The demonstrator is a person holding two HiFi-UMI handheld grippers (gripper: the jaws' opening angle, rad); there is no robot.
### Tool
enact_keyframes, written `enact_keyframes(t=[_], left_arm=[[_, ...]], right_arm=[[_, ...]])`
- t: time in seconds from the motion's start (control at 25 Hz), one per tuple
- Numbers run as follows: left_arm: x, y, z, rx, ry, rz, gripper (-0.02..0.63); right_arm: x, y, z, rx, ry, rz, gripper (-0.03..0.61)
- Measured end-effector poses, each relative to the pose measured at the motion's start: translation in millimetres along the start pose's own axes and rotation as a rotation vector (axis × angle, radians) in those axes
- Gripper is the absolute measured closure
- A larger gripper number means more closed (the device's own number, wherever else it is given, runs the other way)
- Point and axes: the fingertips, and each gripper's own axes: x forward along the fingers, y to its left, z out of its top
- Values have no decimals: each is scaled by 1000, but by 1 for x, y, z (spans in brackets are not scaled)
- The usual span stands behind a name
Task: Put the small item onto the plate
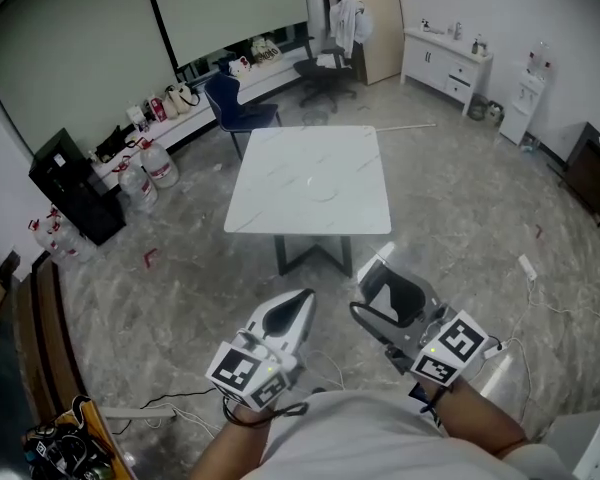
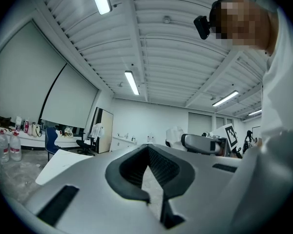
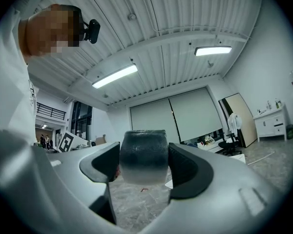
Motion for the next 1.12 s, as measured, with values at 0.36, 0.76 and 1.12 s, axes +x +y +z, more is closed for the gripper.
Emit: enact_keyframes(t=[0.36, 0.76, 1.12], left_arm=[[-1, 54, 7, -17, 9, -38, 607], [48, 109, 1, -32, 31, 6, 607], [158, 169, -7, -21, 35, 85, 607]], right_arm=[[56, -5, -8, -9, 7, -41, 275], [101, -71, -20, 20, 27, -16, 276], [141, -199, -22, 47, 48, 54, 276]])
